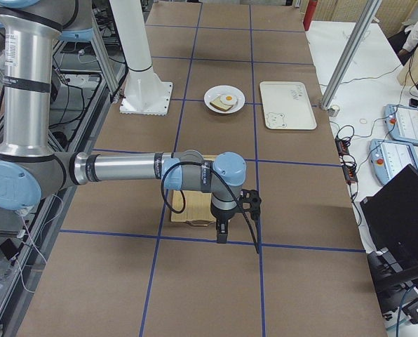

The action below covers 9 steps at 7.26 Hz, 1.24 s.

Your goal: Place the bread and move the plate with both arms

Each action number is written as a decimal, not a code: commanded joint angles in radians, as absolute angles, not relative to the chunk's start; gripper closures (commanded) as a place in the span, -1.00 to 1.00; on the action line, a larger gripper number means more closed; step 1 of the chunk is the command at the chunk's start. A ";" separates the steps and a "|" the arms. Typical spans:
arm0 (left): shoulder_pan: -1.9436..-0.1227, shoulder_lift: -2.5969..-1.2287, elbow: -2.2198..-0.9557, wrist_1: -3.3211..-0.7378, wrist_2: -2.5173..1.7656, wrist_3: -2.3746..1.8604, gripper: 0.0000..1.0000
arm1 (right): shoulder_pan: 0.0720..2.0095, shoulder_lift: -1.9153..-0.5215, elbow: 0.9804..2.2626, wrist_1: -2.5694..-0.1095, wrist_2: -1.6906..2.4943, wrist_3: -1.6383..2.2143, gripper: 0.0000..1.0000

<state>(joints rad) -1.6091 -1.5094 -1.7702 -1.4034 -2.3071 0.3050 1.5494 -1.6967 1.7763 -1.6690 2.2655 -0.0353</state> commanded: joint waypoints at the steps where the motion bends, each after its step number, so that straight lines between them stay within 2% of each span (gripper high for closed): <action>1: -1.609 -1.509 -1.772 -1.404 -2.307 0.305 -0.96 | 1.549 -1.697 1.776 -1.669 2.266 -0.034 -1.00; 5: -1.609 -1.517 -1.816 -1.404 -2.299 0.304 -0.96 | 1.549 -1.691 1.841 -1.669 2.266 -0.034 -1.00; 7: -1.611 -1.538 -1.856 -1.425 -2.301 0.298 -0.96 | 1.548 -1.634 1.850 -1.602 2.267 -0.032 -1.00; 9: -1.609 -1.577 -1.812 -1.579 -2.299 0.301 -0.96 | 1.549 -1.618 1.842 -1.571 2.292 -0.029 -1.00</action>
